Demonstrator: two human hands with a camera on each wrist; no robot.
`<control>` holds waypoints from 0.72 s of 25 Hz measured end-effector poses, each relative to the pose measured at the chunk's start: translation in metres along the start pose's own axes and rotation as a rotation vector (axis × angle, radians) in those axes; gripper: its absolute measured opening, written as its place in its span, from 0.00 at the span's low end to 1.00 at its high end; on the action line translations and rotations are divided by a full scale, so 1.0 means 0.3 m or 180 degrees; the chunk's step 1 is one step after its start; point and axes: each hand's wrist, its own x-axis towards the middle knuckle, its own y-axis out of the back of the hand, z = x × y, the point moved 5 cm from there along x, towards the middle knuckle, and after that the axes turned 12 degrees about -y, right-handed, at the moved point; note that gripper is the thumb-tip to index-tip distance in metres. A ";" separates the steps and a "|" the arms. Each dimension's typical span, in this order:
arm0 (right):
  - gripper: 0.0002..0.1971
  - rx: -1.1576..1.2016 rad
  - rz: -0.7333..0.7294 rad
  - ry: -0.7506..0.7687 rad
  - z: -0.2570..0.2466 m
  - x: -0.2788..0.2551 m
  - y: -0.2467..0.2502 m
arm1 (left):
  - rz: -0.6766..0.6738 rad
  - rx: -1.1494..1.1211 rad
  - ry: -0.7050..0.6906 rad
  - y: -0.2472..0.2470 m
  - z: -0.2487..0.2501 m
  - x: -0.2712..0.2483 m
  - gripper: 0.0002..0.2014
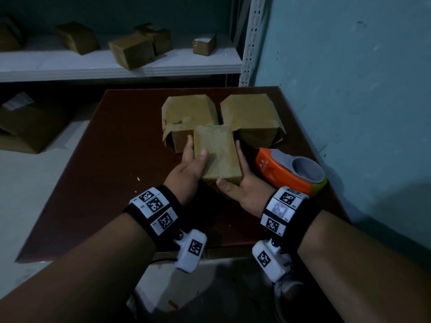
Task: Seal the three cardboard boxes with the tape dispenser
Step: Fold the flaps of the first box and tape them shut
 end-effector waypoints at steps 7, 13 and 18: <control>0.52 0.0016 0.0658 -0.0192 -0.084 -0.101 0.025 | 0.0297 -0.0933 0.0361 0.046 0.037 -0.035 0.50; 0.46 0.0069 0.1317 -0.0204 -0.075 -0.118 0.081 | -0.0002 0.1084 -0.0070 0.095 0.133 -0.053 0.66; 0.33 0.0340 0.1383 -0.0122 -0.083 -0.129 0.116 | -0.0224 0.3281 -0.0689 0.028 0.287 -0.103 0.61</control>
